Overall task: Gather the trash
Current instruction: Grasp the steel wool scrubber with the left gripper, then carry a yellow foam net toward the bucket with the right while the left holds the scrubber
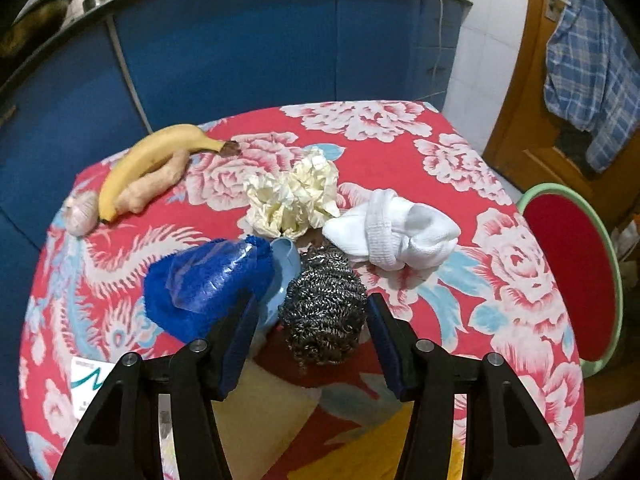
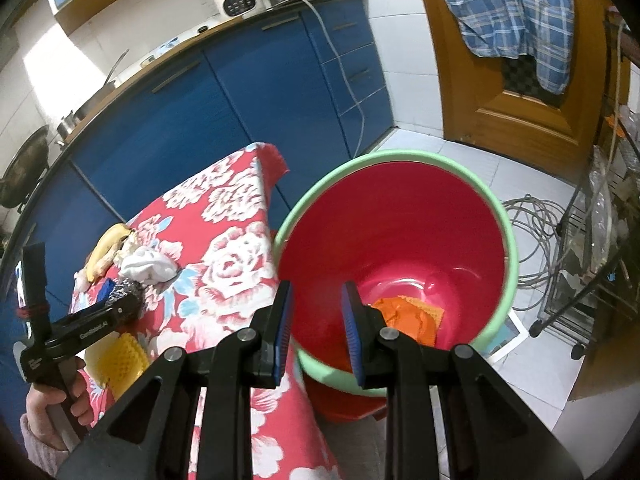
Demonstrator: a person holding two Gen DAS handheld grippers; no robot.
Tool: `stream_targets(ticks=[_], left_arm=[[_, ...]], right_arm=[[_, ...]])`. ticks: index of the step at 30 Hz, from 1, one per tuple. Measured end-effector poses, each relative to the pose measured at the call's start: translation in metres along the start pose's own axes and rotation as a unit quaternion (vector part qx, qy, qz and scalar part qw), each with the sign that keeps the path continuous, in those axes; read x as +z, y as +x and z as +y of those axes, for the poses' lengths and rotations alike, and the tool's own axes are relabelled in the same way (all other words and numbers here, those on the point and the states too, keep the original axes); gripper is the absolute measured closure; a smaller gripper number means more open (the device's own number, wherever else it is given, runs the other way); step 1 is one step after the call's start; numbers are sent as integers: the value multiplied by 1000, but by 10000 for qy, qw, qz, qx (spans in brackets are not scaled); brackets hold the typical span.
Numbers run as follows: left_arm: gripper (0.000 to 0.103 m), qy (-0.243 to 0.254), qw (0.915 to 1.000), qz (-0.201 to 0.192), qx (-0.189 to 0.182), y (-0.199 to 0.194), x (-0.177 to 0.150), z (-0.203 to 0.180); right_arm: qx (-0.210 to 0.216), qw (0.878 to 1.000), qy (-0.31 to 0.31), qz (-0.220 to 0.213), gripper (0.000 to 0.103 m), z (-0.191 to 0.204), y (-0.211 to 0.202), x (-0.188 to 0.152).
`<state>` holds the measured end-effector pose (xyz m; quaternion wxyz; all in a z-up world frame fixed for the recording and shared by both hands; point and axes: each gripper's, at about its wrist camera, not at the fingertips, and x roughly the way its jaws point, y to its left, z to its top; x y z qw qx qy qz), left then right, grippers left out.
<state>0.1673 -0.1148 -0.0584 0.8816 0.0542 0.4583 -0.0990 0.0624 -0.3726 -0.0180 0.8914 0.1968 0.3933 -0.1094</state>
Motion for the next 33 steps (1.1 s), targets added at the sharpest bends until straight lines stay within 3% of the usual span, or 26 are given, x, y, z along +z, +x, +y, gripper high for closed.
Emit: stream_targets(ticks=[1, 5, 19, 33], left_arm=[[62, 22, 10000, -11, -64, 0, 0, 0], [67, 57, 9997, -80, -208, -4, -1, 0], [67, -399, 9953, -615, -628, -62, -5, 30], [67, -683, 9915, -922, -619, -111, -36, 62]], right_arm=[[25, 10000, -31, 25, 76, 4, 2, 0], [106, 9997, -193, 82, 76, 20, 7, 1], [639, 9946, -732, 375, 75, 86, 25, -8], [1076, 9841, -1180, 772, 64, 138, 23, -50]])
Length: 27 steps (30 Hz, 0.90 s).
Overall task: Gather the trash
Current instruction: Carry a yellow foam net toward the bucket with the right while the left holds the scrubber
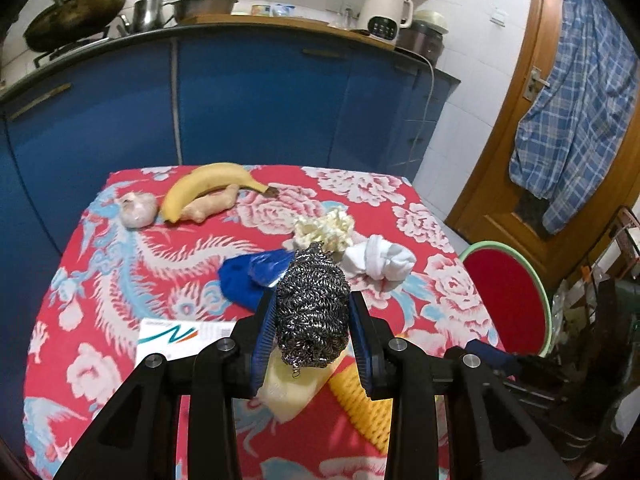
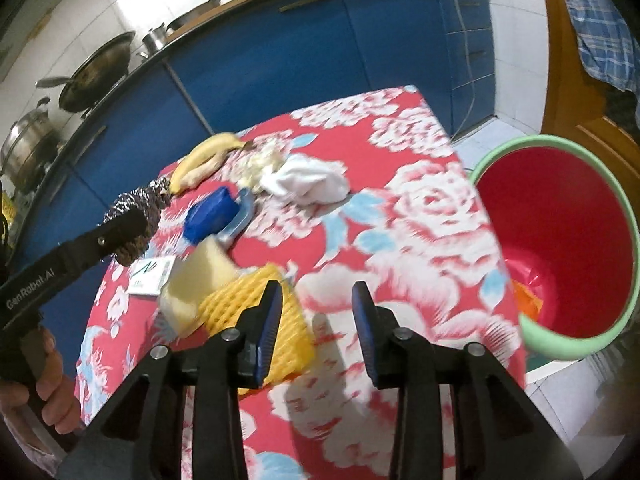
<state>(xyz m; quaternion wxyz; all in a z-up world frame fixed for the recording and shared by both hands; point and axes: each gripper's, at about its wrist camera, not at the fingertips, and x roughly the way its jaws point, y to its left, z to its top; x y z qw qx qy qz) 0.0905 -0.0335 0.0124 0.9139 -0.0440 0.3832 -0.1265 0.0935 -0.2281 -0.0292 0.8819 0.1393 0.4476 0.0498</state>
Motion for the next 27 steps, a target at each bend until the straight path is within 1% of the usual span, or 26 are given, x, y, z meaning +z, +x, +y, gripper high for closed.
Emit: stream_targets(ticks=[8, 14, 15, 16, 18, 19, 20, 27], left_arm=[[67, -182, 9997, 25, 169, -13, -15, 21], [67, -257, 9993, 92, 258, -17, -26, 31], [67, -269, 9992, 105, 267, -18, -28, 33], [67, -279, 9992, 115, 270, -18, -29, 34], [67, -294, 9991, 136, 275, -19, -32, 36], [67, -298, 9991, 149, 273, -19, -33, 36], [67, -299, 9991, 166, 263, -19, -34, 36], [67, -239, 9994, 196, 182, -22, -37, 29]], right_arm=[[-29, 9994, -261, 210, 64, 23, 10, -17], [-140, 9984, -419, 351, 65, 34, 23, -30], [-169, 9982, -435, 377, 68, 34, 25, -32], [-212, 9980, -452, 375, 74, 35, 27, -34], [-297, 9979, -495, 304, 83, 35, 27, -35], [-301, 9979, -500, 283, 93, 35, 26, -35], [-325, 9979, -493, 250, 97, 35, 24, -35], [-289, 9988, -347, -173, 98, 29, -2, -31]])
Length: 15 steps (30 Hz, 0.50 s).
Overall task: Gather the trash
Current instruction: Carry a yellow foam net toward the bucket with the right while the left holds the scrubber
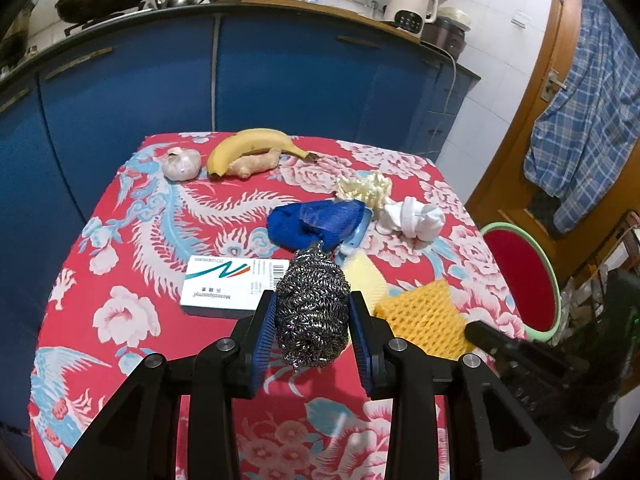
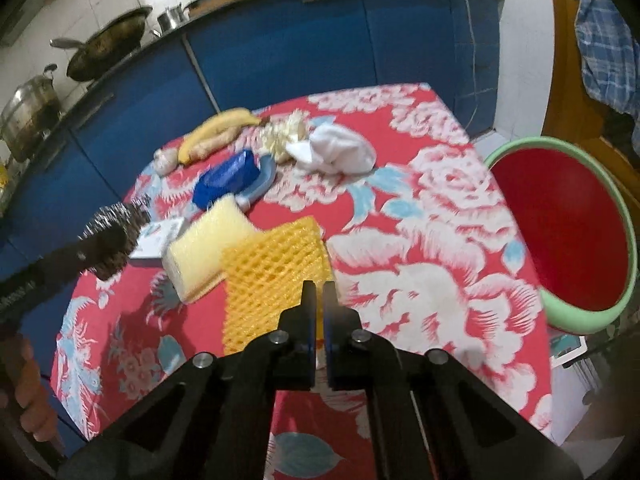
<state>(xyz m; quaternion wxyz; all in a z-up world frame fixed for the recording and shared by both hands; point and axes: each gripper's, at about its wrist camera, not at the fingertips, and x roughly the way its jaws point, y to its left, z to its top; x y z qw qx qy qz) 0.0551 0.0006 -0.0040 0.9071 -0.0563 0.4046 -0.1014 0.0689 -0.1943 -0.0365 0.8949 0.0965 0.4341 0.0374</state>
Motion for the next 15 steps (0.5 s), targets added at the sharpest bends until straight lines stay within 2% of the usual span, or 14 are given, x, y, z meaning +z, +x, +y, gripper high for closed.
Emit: stream_targets(ticks=[7, 15], left_arm=[[67, 145, 9998, -12, -94, -2, 0, -15], [67, 351, 9991, -64, -220, -3, 5, -36]], right_arm=[[-41, 9989, 172, -437, 98, -13, -33, 11], [-207, 9965, 359, -720, 98, -34, -56, 18]])
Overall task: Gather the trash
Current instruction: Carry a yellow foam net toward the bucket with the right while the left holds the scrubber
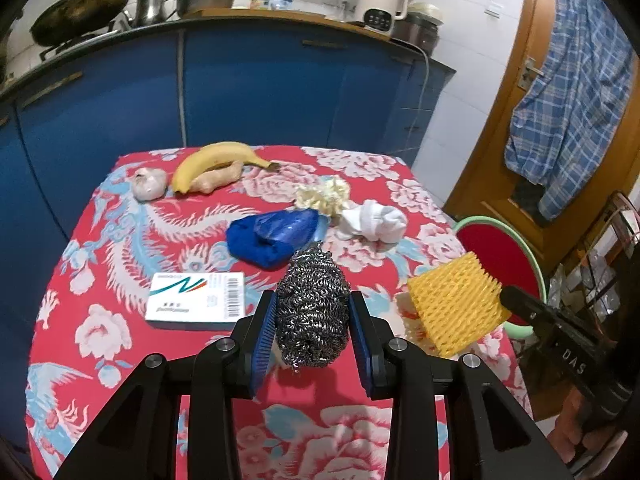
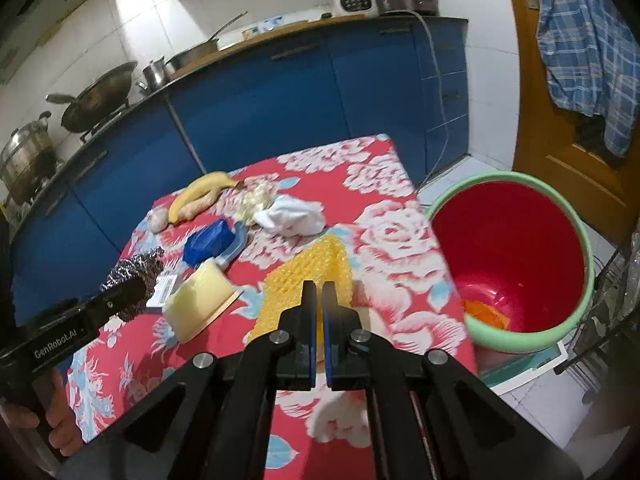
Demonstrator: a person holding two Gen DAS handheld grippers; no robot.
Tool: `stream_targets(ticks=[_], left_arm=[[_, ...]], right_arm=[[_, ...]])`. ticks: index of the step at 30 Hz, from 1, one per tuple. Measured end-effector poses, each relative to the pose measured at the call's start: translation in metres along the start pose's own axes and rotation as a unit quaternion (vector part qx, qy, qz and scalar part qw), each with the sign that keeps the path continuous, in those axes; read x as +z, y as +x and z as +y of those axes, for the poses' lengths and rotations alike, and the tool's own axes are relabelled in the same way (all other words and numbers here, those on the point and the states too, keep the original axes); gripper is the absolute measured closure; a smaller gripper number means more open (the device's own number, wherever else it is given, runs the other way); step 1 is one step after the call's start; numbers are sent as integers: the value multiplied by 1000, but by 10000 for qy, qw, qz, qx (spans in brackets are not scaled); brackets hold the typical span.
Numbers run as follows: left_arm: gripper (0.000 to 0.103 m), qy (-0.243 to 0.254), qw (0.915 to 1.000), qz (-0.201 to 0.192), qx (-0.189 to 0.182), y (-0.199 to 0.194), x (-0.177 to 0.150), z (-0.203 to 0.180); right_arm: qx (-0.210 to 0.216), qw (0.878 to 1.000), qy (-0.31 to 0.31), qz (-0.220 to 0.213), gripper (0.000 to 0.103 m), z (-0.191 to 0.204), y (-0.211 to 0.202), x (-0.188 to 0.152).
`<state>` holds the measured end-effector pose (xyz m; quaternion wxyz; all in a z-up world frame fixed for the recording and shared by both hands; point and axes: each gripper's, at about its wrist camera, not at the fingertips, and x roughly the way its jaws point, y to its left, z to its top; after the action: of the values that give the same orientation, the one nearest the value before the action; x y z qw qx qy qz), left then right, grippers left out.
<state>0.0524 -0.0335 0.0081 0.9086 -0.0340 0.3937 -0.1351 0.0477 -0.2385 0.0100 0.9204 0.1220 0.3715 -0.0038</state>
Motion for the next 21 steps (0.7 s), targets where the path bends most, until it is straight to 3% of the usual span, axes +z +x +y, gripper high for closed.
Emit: stream_targets(ticks=[21], left_arm=[[67, 678, 9968, 84, -413, 30, 18, -77]], right_arm=[[-658, 9949, 554, -528, 98, -73, -33, 19]])
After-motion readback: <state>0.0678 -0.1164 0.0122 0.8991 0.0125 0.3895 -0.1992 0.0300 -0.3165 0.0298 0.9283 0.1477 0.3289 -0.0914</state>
